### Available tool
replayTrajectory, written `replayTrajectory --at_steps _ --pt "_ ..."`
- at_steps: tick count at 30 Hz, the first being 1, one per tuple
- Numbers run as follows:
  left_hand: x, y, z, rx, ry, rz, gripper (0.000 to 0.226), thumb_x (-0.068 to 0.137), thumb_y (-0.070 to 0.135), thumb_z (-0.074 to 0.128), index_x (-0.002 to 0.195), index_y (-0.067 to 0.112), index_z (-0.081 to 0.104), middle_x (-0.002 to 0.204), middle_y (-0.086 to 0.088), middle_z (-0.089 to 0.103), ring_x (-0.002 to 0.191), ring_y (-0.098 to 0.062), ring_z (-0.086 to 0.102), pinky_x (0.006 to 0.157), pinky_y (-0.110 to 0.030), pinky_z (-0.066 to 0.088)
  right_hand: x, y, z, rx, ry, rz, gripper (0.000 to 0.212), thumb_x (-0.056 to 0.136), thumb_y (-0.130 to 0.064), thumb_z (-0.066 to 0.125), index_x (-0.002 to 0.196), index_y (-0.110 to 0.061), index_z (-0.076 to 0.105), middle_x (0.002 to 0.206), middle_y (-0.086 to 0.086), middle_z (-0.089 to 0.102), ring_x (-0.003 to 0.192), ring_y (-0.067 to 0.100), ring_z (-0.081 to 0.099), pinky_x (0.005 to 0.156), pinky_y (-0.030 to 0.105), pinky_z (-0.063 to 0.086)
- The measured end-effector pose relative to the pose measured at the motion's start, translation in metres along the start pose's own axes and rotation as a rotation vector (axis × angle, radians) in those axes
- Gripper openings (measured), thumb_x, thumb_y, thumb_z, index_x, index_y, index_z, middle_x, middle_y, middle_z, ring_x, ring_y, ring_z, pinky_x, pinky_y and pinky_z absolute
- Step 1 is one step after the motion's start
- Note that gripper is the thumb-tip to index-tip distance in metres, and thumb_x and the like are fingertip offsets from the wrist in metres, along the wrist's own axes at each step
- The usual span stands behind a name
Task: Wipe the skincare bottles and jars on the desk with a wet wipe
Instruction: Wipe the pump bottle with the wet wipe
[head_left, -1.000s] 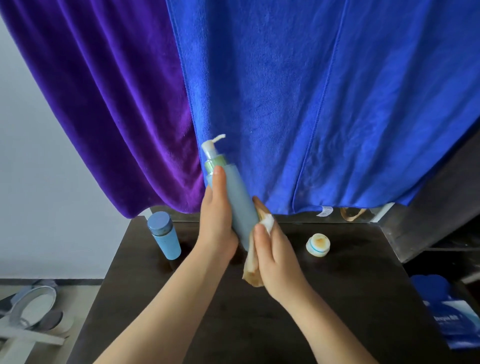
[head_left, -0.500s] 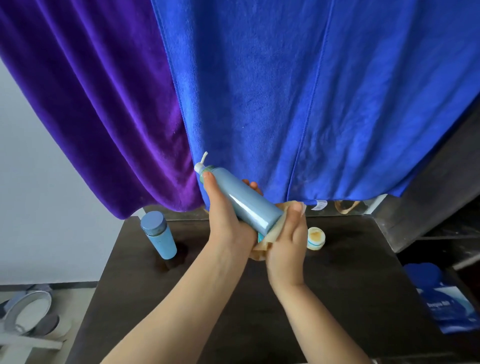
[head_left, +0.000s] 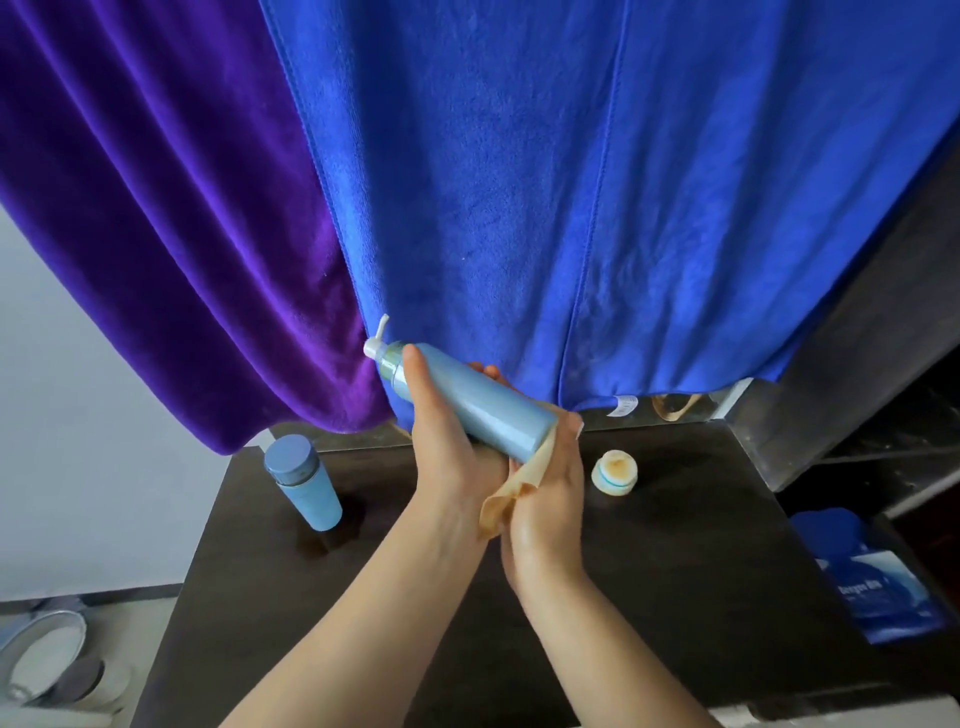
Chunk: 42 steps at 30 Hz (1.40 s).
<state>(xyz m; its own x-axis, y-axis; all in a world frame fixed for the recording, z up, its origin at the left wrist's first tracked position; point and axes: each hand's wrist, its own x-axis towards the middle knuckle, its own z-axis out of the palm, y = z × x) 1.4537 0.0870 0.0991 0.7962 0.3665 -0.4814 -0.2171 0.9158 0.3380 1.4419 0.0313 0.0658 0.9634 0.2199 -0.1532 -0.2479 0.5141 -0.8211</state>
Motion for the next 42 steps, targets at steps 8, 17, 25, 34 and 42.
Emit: replayTrajectory --at_steps 8,17,25,34,42 --pt "-0.001 0.011 -0.037 0.642 -0.288 0.453 0.031 0.079 0.035 0.064 0.093 0.01 0.053 0.069 -0.003 0.062 0.06 -0.015 0.061 0.057 -0.029 0.052 0.036 -0.016 -0.037 0.022 0.022 0.338 0.023 0.092 -0.019 0.043 0.077 -0.012 0.059 0.065 0.003 0.07 0.072 0.013 0.068 0.06 0.024 0.051" --pt "-0.001 0.018 -0.077 1.436 -0.402 0.823 0.047 0.058 0.051 0.07 0.097 0.053 0.046 0.094 0.021 0.064 0.086 -0.003 0.062 0.076 -0.025 0.051 0.002 -0.047 0.011 -0.508 -0.288 -0.21 0.012 0.088 -0.029 0.05 0.097 -0.027 0.058 0.092 -0.009 0.071 0.089 0.009 0.069 0.082 0.028 0.054" --pt "0.021 0.027 -0.105 1.332 -0.387 0.754 0.038 0.064 0.042 0.069 0.096 0.042 0.049 0.09 0.016 0.063 0.085 0.005 0.058 0.075 -0.009 0.042 0.039 -0.029 -0.016 -0.328 -0.069 0.07 0.025 0.099 -0.015 0.032 0.091 -0.009 0.055 0.09 0.013 0.068 0.083 0.028 0.07 0.079 0.038 0.054" --pt "0.114 0.046 -0.162 1.603 -0.115 0.51 0.051 0.072 0.022 0.078 0.115 0.01 0.053 0.105 -0.005 0.055 0.101 -0.026 0.055 0.092 -0.042 0.047 0.026 0.019 -0.1 -0.474 0.29 0.448 0.026 0.093 -0.034 0.048 0.104 -0.016 0.062 0.093 0.008 0.066 0.087 0.021 0.064 0.08 0.038 0.05" --pt "0.136 0.052 -0.172 1.553 -0.071 0.421 0.037 0.074 0.017 0.076 0.102 0.016 0.05 0.105 -0.006 0.056 0.092 -0.022 0.057 0.077 -0.029 0.041 0.005 0.032 -0.122 -0.714 0.289 0.443 0.033 0.09 -0.037 0.052 0.116 -0.017 0.055 0.095 0.0 0.057 0.081 0.011 0.057 0.061 0.017 0.044"
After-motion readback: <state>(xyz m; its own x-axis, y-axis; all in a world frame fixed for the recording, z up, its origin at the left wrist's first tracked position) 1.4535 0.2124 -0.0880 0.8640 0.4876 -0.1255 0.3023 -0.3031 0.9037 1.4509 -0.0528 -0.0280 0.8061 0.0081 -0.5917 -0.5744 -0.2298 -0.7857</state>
